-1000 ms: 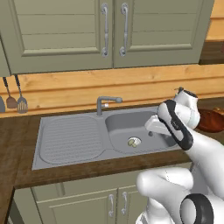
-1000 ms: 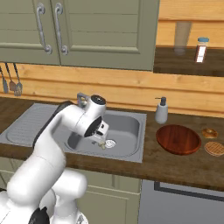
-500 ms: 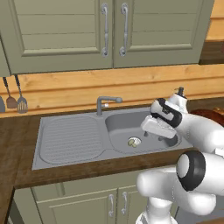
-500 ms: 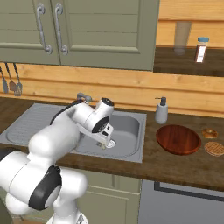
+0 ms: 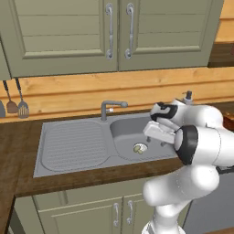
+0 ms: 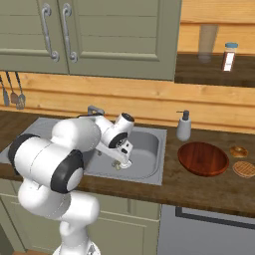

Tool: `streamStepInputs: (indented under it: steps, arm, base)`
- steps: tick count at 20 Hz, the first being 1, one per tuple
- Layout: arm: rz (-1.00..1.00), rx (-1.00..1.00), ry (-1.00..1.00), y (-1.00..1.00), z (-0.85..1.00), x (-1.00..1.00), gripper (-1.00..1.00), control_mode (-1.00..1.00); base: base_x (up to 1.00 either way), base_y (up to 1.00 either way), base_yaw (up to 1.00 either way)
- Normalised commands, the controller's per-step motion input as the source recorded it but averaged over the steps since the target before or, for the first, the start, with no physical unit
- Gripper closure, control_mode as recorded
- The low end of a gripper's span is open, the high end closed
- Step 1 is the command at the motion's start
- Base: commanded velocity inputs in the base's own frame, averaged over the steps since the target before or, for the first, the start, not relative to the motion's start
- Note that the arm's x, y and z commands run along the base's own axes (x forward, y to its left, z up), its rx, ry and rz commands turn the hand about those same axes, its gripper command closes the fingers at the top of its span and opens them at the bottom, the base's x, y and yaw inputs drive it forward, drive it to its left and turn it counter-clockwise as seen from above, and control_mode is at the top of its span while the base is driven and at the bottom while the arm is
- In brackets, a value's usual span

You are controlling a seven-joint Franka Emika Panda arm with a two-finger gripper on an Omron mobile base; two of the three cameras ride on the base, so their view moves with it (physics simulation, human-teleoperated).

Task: Pick the mushroom from the sink and place it in the bowl. Then pick the bowl and place it in the microwave. Then close the microwave door and press the start button.

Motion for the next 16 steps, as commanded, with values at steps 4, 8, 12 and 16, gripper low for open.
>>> streamStepInputs:
  steps: [4, 8, 12, 16]
  arm:
    - [0.0, 0.01, 0.01, 0.0, -0.38, 0.1, -1.0, -1.0]
    - [0.0, 0.0, 0.03, 0.0, -0.27, 0.26, -1.0, -1.0]
    - [0.0, 0.0, 0.01, 0.0, -0.27, 0.3, -1.0, -1.0]
    - [0.0, 0.0, 0.0, 0.03, -0.28, 0.36, -1.0, -1.0]
  base:
    - [0.0, 0.0, 0.0]
    - [0.0, 0.0, 0.0]
    - [0.0, 0.0, 0.0]
    - [0.0, 0.0, 0.0]
